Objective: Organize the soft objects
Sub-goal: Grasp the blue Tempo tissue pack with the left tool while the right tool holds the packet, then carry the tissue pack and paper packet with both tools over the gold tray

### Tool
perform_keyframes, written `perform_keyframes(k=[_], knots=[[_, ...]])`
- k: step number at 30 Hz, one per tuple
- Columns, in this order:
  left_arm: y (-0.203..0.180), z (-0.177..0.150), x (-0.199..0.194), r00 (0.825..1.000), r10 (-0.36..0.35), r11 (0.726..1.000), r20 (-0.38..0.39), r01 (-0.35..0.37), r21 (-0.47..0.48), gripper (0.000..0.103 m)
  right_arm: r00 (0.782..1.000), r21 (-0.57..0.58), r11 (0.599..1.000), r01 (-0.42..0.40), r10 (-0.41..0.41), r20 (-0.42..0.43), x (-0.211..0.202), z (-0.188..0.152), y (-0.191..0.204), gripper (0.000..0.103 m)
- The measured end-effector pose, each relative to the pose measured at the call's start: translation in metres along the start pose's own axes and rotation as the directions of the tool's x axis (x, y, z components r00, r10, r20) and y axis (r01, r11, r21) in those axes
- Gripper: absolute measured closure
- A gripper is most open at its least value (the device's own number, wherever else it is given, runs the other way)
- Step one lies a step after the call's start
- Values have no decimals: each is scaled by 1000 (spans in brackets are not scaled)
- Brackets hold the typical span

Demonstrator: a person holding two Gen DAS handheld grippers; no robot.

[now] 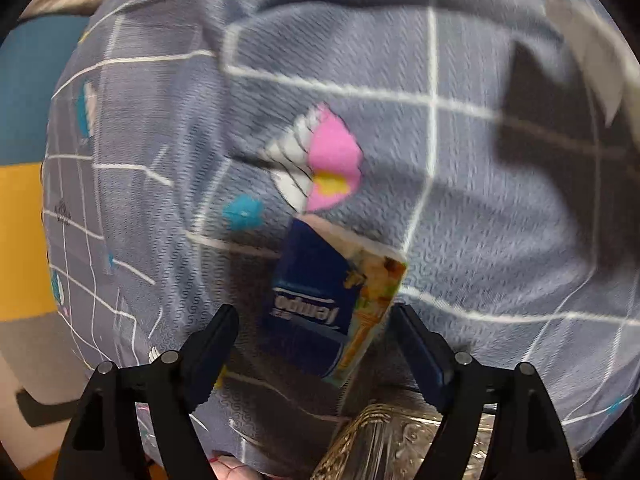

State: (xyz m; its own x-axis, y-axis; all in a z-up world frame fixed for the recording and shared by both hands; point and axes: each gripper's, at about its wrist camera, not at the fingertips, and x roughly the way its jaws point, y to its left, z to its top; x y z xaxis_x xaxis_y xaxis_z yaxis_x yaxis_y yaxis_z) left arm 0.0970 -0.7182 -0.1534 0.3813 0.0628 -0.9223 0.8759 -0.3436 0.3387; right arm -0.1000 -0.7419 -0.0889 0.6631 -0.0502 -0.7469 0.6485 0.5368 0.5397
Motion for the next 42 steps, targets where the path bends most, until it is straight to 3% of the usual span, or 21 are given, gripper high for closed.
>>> perform_keyframes(k=[2,7,11,14,19,25,34,38,42], knots=[[2,0,2,1000,-12,1000,5,12,-14,21,1000,-2,1000,5,-5,3,0,1,0,45],[22,-1,4,997,-74,990,18,76,-119,40,1000,9,1000,4,-4,-4,2,1,-1,45],[6,0,-5,999,-1,998,49,4,-59,43,1000,10,1000,12,-13,0,2,1,-1,45],[2,1,-14,996,55,996,63,-51,-75,43,1000,8,1000,16,-16,6,2,2,0,45],[14,-7,-52,985,68,983,159,-39,-180,43,999,4,1000,24,-25,21,0,2,0,45],[20,-31,-110,956,99,953,275,-12,-302,43,996,-27,997,67,-65,68,-8,1,2,45],[1,-127,-170,894,128,880,430,97,-464,43,983,-121,983,139,-122,137,-15,-4,20,45],[-17,-184,-189,867,119,828,484,183,-531,43,971,-176,966,191,-159,181,-18,-9,30,45],[-35,-246,-199,848,139,769,512,234,-595,43,971,-186,964,190,-157,178,-17,-12,33,45]])
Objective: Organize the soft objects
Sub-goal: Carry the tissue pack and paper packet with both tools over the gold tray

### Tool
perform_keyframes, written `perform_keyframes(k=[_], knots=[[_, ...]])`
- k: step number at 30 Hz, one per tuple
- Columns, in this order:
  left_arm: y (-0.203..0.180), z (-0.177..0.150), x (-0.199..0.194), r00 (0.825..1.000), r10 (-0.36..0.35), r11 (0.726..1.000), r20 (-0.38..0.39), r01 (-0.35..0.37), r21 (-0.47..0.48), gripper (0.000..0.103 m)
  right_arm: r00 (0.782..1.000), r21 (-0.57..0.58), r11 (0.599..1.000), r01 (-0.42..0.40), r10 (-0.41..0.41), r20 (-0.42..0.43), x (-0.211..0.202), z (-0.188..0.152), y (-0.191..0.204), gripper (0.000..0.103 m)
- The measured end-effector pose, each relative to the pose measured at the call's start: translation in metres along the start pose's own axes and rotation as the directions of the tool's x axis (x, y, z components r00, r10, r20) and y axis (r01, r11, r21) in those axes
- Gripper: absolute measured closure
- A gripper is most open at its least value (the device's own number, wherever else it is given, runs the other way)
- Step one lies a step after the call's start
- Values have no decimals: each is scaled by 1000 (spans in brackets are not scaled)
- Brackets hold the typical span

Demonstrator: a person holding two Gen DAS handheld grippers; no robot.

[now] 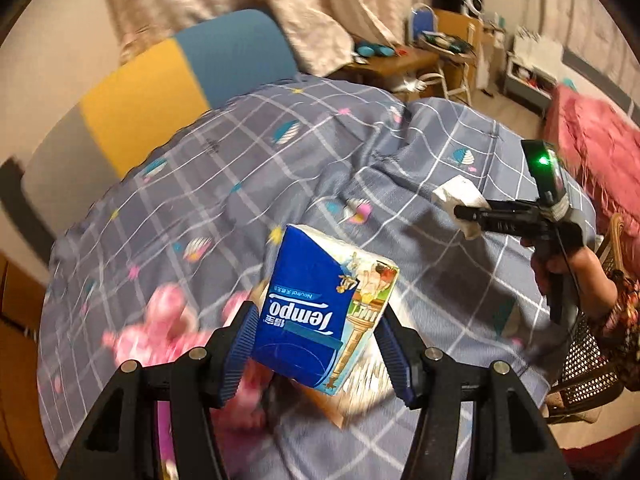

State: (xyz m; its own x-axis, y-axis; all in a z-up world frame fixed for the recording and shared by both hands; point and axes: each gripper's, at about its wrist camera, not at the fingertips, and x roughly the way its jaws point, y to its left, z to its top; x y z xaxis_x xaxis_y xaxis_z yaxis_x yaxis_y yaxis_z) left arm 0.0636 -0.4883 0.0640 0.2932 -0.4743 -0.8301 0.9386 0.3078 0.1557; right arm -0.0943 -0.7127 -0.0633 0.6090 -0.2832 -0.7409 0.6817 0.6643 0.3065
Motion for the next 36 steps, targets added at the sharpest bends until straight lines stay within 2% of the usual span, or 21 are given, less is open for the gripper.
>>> perform_keyframes(k=[5,9,13,17,20,25,32,36], knots=[[35,-64,-41,999,3,983,49,6,-182,43,1000,-20,1000,23,-23,-6,2,-5,5,45],[63,-123,-67,997,35,945,74,-9,-326,43,999,-55,998,36,-37,-14,6,-13,14,45],[79,-171,-89,992,36,897,117,19,-441,43,998,-105,993,59,-61,-11,9,-21,25,45],[80,-204,-102,988,47,870,147,32,-492,43,996,-148,985,84,-84,4,8,-27,35,46],[80,-224,-103,985,23,839,170,73,-539,43,994,-163,981,106,-103,30,2,-32,40,46],[85,-258,-103,977,-4,774,212,137,-618,43,992,-173,977,123,-119,38,-8,-45,51,46],[94,-285,-111,971,2,742,240,159,-651,43,992,-166,978,123,-122,12,-33,-70,60,46],[104,-301,-122,963,23,717,269,172,-675,43,995,-167,982,88,-93,-22,-51,-94,68,46]])
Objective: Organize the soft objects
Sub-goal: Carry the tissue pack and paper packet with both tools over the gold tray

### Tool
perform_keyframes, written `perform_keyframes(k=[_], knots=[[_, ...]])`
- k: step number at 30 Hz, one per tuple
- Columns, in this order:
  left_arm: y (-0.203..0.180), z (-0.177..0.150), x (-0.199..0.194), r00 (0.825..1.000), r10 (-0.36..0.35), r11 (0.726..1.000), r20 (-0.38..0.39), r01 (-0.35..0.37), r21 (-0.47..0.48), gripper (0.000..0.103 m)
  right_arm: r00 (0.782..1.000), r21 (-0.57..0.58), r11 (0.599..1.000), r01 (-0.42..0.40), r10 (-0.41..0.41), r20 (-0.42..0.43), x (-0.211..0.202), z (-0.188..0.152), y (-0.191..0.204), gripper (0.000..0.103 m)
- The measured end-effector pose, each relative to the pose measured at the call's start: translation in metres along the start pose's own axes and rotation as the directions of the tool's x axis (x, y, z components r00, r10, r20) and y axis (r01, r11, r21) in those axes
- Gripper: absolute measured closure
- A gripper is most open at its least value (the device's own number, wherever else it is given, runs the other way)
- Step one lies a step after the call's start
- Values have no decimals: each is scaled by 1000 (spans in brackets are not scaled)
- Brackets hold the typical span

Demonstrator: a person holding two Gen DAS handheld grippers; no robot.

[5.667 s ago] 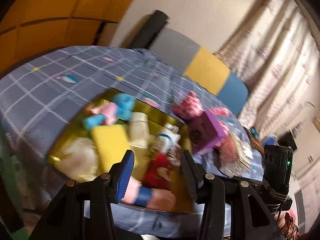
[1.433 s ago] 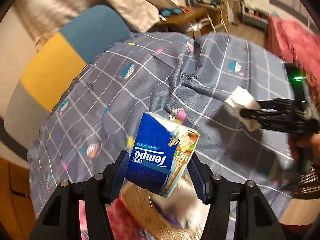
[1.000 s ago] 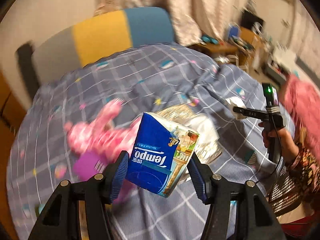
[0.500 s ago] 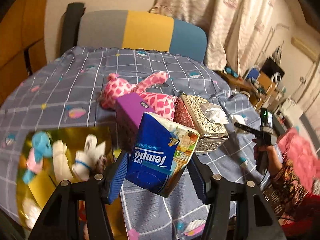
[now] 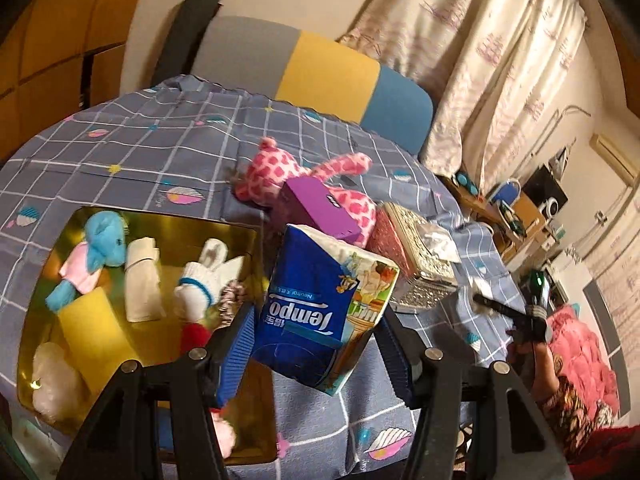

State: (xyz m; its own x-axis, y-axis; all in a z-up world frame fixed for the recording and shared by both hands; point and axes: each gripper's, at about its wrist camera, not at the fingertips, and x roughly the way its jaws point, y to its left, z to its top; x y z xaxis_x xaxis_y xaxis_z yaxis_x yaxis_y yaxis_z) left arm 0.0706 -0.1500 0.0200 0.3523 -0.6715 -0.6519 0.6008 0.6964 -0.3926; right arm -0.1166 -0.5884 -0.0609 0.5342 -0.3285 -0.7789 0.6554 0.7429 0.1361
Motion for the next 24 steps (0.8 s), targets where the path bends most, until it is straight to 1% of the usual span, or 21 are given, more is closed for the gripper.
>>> perform_keyframes(k=[5,11,14,15,17,21,24], knots=[[21,-6,-19,999,22,999,33,-21,-32,43,998,3,998,-59,59,-21,-22,-25,18,46],[56,-12,-30,999,31,993,45,-26,-113,43,982,-34,981,-189,188,-23,-55,-47,66,46],[71,-15,-29,999,33,989,38,-27,-147,43,965,-49,964,-261,260,-12,-73,-54,98,46],[77,-16,-28,999,26,986,39,-19,-163,43,961,-50,960,-275,275,-11,-76,-55,105,46],[87,-19,-26,999,-6,980,35,13,-197,43,944,-52,943,-329,329,-10,-85,-60,127,46],[105,-22,-17,998,-67,961,20,70,-269,43,920,-66,918,-391,390,-26,-93,-72,164,46],[112,-22,-9,998,-63,961,13,64,-271,43,911,-88,907,-412,410,-41,-95,-80,186,46]])
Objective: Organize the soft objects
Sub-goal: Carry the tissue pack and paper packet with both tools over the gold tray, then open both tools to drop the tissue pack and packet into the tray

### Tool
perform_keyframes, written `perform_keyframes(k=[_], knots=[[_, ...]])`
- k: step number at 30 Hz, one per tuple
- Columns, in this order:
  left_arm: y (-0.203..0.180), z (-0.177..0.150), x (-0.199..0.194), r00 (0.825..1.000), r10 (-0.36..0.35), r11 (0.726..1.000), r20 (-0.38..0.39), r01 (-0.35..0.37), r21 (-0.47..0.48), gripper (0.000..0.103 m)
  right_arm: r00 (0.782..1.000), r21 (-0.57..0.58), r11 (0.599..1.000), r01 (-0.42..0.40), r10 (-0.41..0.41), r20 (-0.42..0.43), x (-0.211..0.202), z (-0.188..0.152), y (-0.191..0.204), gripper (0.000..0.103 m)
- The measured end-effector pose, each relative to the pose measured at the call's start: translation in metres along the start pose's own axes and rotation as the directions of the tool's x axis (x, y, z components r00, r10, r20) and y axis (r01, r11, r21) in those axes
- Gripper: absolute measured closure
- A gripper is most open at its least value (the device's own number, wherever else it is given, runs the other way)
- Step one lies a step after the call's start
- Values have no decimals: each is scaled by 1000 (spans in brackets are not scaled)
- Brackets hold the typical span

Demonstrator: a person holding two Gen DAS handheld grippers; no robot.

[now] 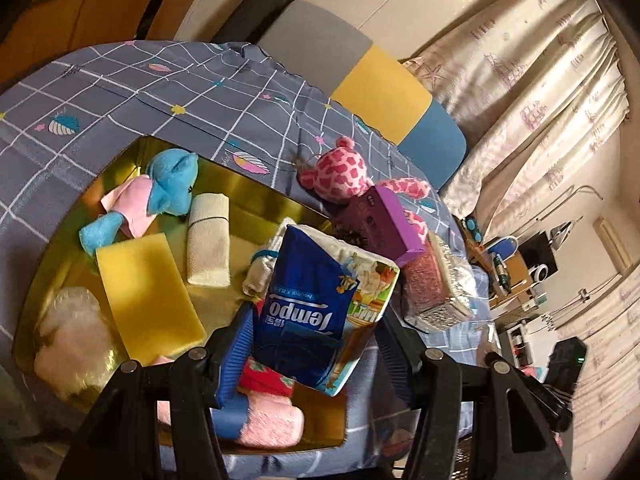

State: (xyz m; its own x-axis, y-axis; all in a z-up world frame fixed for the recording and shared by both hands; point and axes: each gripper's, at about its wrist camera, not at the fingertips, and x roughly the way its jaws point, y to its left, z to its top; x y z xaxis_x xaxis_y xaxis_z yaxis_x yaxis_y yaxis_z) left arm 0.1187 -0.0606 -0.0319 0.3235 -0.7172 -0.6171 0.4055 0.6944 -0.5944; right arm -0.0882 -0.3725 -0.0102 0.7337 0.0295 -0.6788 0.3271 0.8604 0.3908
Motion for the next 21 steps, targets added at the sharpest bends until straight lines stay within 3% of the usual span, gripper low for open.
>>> perform_keyframes(k=[4,9,21], knots=[[7,6,14,998,56,998,-3,-56,23,43,999,-8,1000,-28,28,-23,10,-6,23,46],[17,9,43,987,146,988,-62,-143,52,43,999,-34,999,-41,40,-33,17,-11,45,45],[36,7,68,961,253,964,-113,-241,109,39,995,-79,996,-52,45,-85,42,-12,79,45]])
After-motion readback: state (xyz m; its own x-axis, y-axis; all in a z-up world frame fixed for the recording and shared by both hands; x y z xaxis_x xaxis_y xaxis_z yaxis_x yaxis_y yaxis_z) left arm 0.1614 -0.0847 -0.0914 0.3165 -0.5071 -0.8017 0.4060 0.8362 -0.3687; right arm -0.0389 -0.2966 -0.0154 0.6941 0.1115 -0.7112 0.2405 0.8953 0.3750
